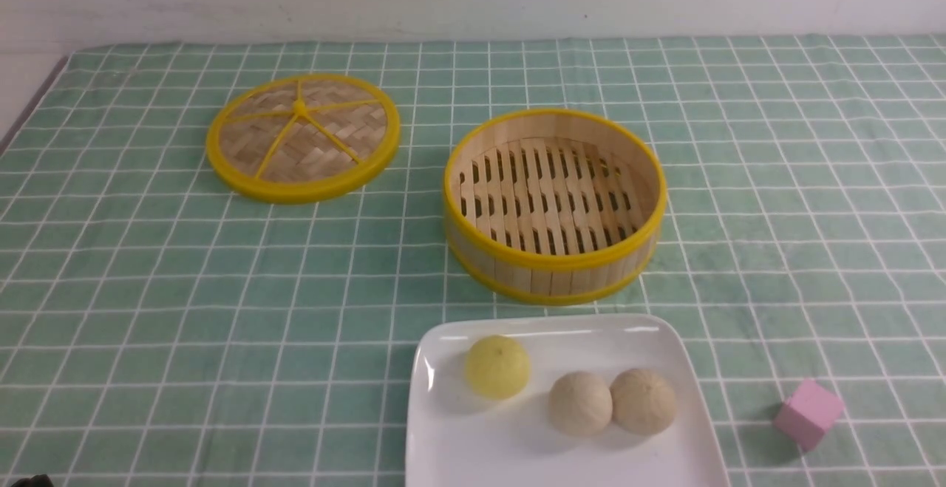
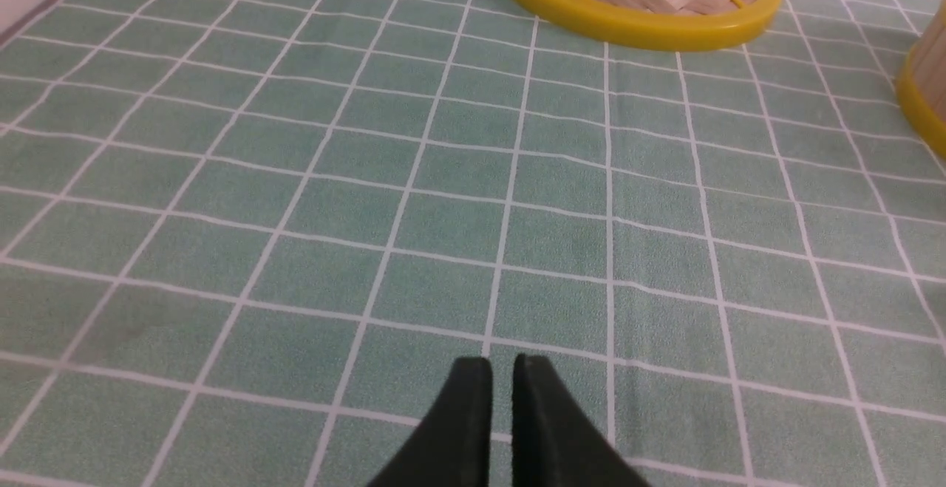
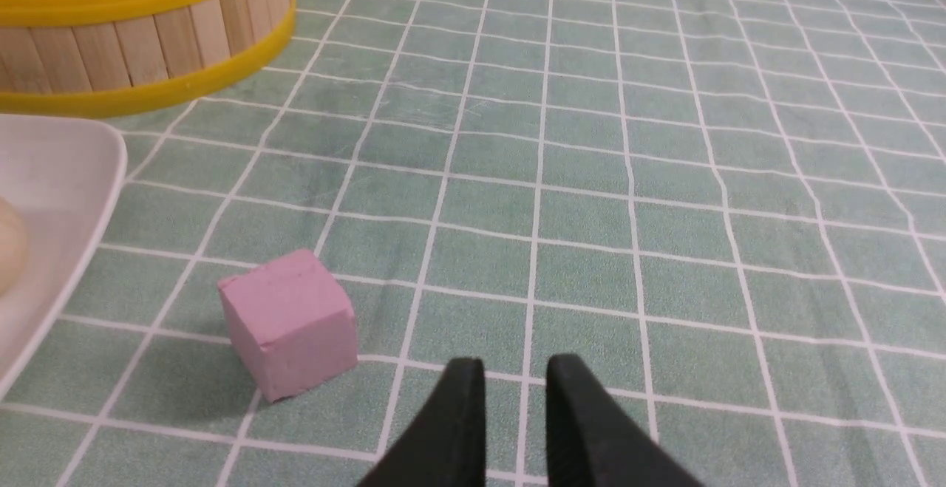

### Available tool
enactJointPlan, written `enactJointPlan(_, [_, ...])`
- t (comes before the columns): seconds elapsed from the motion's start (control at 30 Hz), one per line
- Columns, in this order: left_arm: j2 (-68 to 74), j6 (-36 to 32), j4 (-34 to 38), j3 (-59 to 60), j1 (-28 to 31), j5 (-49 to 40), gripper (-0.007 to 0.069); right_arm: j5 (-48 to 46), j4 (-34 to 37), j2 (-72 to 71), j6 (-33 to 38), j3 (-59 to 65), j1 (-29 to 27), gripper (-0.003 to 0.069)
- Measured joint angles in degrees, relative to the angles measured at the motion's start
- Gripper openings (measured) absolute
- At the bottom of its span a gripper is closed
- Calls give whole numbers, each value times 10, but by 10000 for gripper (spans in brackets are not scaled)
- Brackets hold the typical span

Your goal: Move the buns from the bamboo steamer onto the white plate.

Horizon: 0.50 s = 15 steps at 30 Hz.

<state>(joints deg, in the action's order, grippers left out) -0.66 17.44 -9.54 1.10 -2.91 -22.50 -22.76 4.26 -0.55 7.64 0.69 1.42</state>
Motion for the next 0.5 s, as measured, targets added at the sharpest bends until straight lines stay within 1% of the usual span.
enactJointPlan(0.5, [0,1,-1,0,0,0,90,0,0,0,0,0,0,163])
